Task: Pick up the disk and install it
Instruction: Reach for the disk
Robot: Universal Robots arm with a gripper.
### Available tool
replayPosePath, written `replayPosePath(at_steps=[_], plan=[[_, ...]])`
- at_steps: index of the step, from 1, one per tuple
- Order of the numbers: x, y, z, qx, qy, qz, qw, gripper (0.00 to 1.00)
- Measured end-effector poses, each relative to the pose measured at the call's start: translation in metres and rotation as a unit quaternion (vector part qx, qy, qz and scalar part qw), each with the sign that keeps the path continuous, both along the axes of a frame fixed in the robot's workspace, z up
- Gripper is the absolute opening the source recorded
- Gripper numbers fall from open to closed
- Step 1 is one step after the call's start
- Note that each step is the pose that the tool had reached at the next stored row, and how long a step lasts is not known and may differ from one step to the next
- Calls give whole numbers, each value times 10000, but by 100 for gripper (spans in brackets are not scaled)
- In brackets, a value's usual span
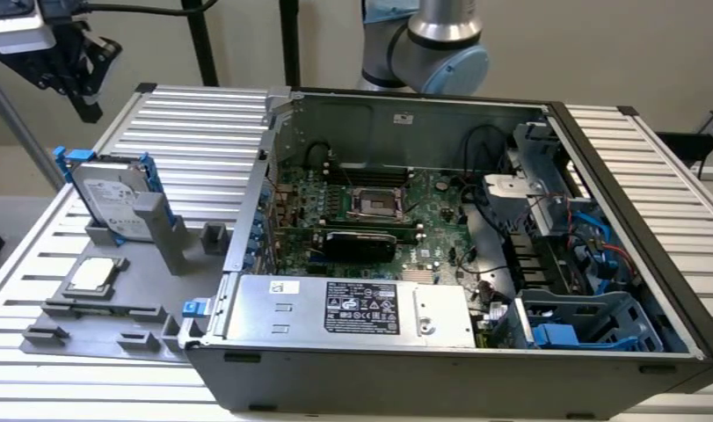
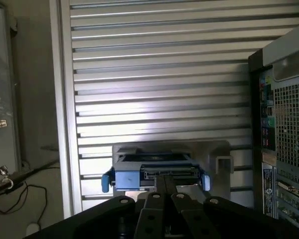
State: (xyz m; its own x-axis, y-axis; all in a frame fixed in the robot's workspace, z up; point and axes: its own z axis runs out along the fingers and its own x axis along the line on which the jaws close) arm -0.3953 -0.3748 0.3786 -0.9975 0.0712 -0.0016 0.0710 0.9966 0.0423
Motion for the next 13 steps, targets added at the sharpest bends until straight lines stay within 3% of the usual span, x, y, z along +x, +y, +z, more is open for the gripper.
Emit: replayPosePath(at_steps=[7,13], plan=[[-307,21,-46,-3,55,0,10000,11],[-345,20,-50,-4,78,1,10000,11]])
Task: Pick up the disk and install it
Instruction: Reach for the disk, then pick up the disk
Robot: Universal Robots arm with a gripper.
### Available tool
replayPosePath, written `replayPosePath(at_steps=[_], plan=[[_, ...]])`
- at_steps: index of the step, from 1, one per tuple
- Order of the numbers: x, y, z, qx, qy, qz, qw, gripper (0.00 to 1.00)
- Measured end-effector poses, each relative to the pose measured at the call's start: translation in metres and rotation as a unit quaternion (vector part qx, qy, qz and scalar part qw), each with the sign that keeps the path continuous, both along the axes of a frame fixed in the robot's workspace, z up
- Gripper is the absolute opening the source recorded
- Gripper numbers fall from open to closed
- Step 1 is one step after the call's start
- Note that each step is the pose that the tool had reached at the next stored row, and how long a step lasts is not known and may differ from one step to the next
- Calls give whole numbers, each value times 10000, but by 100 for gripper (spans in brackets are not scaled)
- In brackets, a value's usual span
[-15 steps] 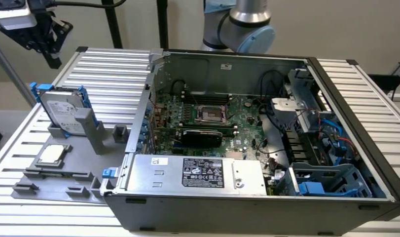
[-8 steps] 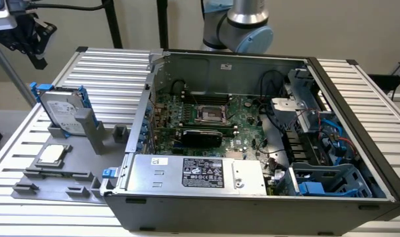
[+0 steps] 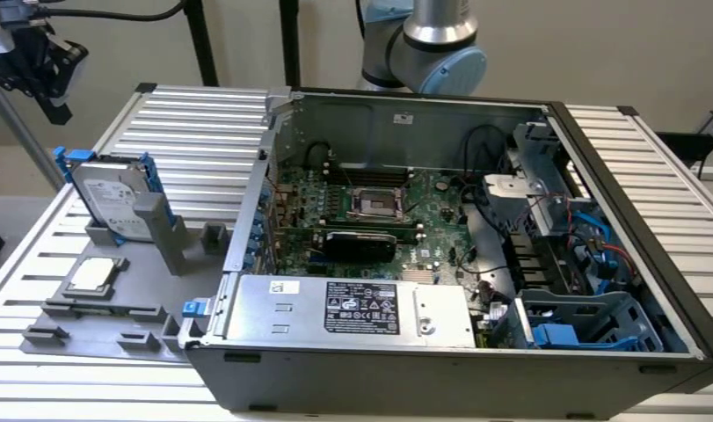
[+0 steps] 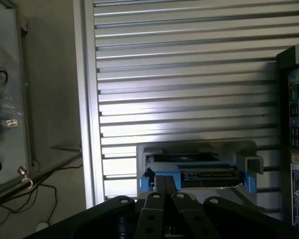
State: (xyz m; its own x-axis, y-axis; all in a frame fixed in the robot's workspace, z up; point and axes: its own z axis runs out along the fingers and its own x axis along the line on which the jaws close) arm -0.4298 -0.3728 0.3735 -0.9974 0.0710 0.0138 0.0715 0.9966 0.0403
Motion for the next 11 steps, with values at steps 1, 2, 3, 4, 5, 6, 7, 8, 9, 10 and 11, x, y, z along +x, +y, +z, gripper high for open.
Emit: replayPosePath(at_steps=[1,2,3,4,5,6,7,8,9,10,11], plan=[[0,0,0,0,0,0,10000,11],[-1,0,-1,0,0,-1,10000,11],[-1,0,0,0,0,-1,10000,11],[-1,0,0,0,0,-1,10000,11],[-1,0,0,0,0,0,10000,11],[-1,0,0,0,0,-1,10000,11],[-1,0,0,0,0,-1,10000,11],[-1,0,0,0,0,-1,10000,11],[-1,0,-1,0,0,-1,10000,11],[-1,0,0,0,0,-1,10000,11],[-1,0,0,0,0,-1,10000,11]])
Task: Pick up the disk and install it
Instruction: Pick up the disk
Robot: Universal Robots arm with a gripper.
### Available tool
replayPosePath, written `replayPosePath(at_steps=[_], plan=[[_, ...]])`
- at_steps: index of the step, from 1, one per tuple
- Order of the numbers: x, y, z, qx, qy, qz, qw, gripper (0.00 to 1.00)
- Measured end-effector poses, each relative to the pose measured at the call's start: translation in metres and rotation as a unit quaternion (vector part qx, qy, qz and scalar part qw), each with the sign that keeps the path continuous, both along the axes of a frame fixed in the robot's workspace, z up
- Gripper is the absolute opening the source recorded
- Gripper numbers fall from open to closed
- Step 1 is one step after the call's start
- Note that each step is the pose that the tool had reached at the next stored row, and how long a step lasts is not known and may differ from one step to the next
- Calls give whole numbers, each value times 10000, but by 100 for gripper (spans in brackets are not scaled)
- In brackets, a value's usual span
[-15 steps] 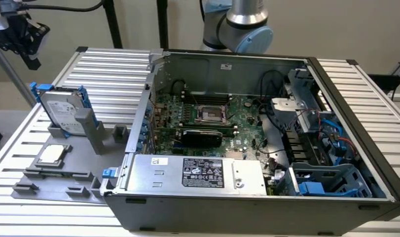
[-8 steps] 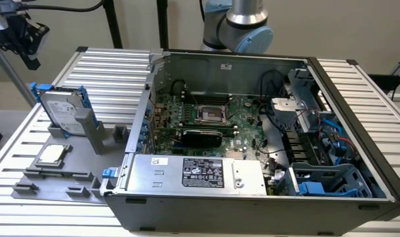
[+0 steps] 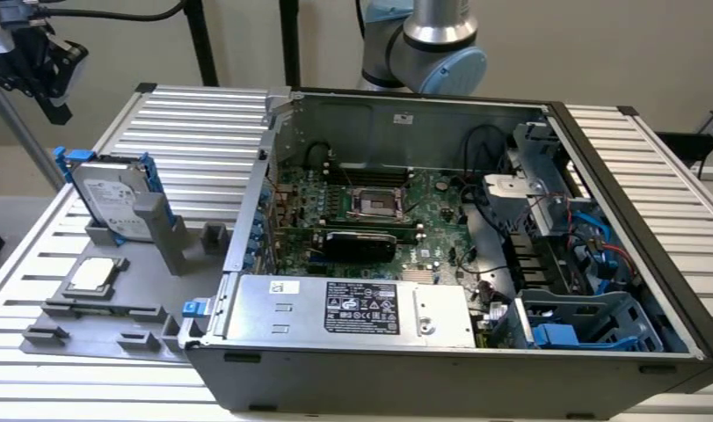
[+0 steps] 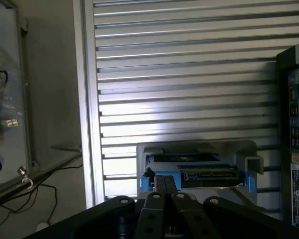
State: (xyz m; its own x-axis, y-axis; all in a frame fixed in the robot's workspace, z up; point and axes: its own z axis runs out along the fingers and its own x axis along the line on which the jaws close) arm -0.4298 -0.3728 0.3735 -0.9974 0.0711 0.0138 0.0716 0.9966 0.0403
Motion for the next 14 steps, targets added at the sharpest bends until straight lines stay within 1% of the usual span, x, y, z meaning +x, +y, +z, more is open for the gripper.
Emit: replayPosePath(at_steps=[3,6,8,11,14], plan=[[3,0,0,0,0,11,10000,11],[12,0,-1,0,-1,207,9998,11],[15,0,0,0,0,370,9993,11],[18,0,0,0,1,620,9981,11],[22,0,-1,0,0,873,9962,11]])
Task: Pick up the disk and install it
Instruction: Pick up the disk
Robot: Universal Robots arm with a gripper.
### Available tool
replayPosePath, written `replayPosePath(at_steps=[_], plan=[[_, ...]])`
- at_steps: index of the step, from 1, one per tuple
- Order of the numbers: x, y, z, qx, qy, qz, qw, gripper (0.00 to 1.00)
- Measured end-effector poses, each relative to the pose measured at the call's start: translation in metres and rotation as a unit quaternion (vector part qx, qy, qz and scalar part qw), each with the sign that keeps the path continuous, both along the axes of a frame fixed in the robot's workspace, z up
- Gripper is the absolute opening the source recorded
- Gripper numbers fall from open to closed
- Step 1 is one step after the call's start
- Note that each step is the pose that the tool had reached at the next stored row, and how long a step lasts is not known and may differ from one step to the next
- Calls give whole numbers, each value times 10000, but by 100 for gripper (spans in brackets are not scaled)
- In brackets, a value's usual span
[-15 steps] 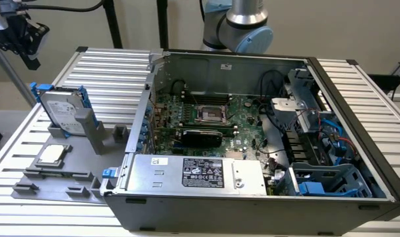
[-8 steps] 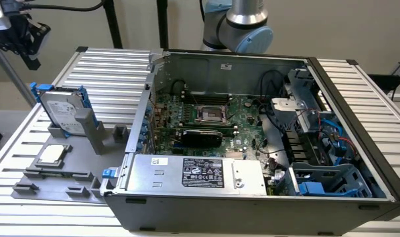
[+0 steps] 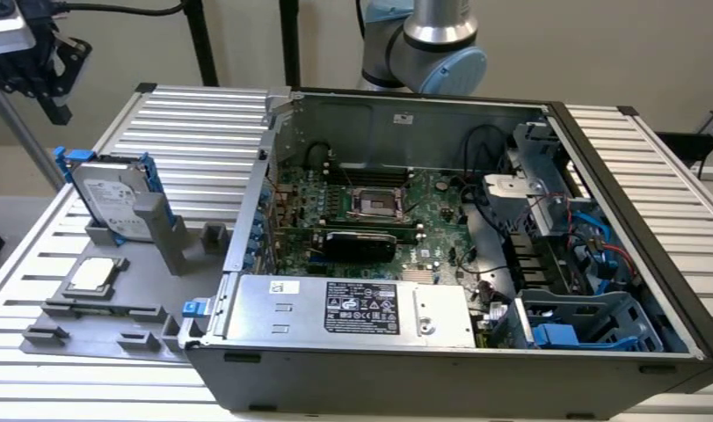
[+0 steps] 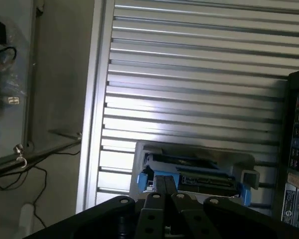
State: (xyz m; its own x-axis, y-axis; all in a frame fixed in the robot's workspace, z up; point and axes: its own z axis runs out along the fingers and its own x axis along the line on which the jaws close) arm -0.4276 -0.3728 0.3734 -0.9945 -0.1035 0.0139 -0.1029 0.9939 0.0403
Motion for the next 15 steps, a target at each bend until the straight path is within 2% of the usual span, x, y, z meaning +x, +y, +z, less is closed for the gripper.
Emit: replayPosePath(at_steps=[4,8,11,15], plan=[[6,0,-1,0,0,330,9995,11],[11,0,-1,0,0,668,9978,11],[15,0,-3,0,0,923,9957,11],[20,0,-3,0,0,1267,9919,11]])
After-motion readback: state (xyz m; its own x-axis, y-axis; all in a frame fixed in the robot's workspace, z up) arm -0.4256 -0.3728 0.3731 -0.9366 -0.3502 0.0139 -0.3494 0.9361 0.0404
